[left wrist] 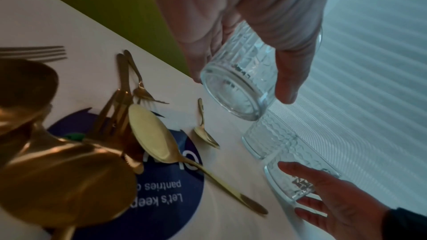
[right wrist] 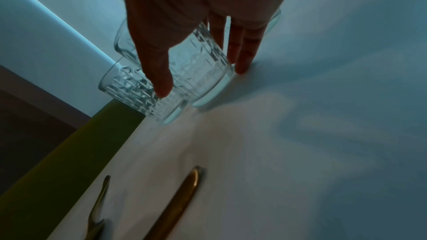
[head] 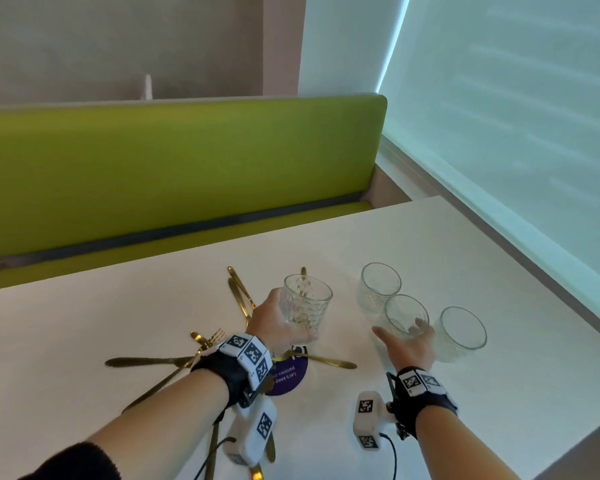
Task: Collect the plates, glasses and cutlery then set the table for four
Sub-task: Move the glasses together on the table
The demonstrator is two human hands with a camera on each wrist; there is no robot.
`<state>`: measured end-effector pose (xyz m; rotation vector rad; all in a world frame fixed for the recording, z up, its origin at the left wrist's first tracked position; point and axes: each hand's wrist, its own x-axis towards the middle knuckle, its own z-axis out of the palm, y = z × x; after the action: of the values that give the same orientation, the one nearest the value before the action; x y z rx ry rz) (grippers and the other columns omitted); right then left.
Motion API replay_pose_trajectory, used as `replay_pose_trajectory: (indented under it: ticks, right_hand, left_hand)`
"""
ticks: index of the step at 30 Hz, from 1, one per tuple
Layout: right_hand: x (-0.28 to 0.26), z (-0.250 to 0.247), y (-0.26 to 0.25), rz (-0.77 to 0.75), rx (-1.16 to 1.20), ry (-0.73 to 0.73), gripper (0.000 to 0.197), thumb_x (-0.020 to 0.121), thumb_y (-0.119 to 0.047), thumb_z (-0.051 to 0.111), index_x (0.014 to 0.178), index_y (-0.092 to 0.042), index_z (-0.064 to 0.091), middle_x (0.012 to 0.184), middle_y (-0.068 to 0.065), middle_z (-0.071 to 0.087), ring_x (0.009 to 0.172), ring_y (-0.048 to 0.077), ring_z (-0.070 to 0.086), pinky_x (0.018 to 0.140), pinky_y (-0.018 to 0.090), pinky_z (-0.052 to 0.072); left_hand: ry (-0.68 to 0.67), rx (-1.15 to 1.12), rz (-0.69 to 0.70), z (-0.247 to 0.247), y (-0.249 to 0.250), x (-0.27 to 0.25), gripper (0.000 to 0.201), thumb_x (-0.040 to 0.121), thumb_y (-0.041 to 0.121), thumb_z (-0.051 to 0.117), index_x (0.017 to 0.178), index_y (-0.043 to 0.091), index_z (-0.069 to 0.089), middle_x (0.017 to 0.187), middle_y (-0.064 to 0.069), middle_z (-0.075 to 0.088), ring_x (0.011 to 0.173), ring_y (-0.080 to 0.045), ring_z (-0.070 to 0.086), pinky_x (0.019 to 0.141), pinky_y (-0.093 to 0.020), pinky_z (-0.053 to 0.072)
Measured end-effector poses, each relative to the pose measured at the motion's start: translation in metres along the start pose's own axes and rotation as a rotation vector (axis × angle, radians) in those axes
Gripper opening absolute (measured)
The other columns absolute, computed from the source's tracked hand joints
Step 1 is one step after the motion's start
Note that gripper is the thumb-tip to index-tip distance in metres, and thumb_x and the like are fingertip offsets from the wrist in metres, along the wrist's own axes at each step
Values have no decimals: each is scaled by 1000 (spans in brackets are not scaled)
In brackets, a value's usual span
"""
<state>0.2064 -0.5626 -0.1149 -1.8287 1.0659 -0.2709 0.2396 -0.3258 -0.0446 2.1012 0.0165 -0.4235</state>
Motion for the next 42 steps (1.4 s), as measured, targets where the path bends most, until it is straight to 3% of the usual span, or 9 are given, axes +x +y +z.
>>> replay_pose_trajectory:
  ticks: [4,9,14,17,23,25,27,34,42]
  right_hand:
    - [-3,2,1,27,5,32,76,65,-21,83,129,-13,43,129,11,57,118,29,54,100,38,42]
    - [-23,-5,-5,9,-28,43,74,66,-23,82,128,-12,44,126,10,58,118,30,54,99,37,41]
    - [-73,5,-18,-67,-38,-8,71,64,-24,83,123,-13,46,120,9,61,113,28,56,97,35,41]
    - [-123,19,-29,-118,-25,-80,71,63,-26,85,123,-15,47,118,7,61,111,25,57,94,31,42]
    - [-249,60,-47,-217,-34,-296,68,61,-23,86,118,-19,50,111,1,58,101,18,55,78,20,44]
    - [-291,81,-47,-247,-81,-362,72,54,-29,87,116,-23,50,115,1,61,103,18,58,85,27,51]
    - [-333,102,-49,-303,-181,-425,78,55,-32,87,123,-20,50,120,1,61,111,20,57,96,29,46]
    - [-463,168,-46,-343,-316,-631,73,65,-28,83,127,-15,47,127,5,57,117,19,53,93,23,40]
    - [-540,230,-37,-374,-424,-757,79,66,-31,82,132,-15,42,132,5,52,123,20,48,96,24,40]
  left_hand:
    - [19,-14,-10,-11,-7,-1,78,62,27,85,128,17,43,124,1,59,105,-12,53,83,-19,46]
    - [32,-39,-19,-27,-15,-13,79,63,27,84,130,17,42,129,-2,58,119,-19,55,85,-21,46]
    - [62,-102,-22,-51,-35,-43,78,62,26,84,129,17,44,125,0,60,109,-17,58,86,-23,46]
    - [72,-128,-20,-76,-54,-69,74,62,25,84,125,16,46,116,2,61,103,-15,57,80,-21,43]
    - [142,-156,-42,-145,-118,-134,78,58,25,86,124,14,44,119,-3,60,97,-16,55,76,-21,43]
    - [163,-135,-64,-175,-144,-159,81,58,28,87,125,14,43,121,-4,60,97,-17,54,78,-22,43]
    - [194,-132,-84,-206,-172,-181,80,59,25,86,125,13,43,121,-5,59,96,-17,52,79,-22,42]
    - [385,-166,-236,-292,-271,-246,84,60,18,85,132,12,42,131,-10,55,119,-26,52,93,-26,40]
    - [519,-178,-369,-337,-358,-283,86,57,17,87,130,8,43,132,-13,51,122,-30,49,98,-34,41]
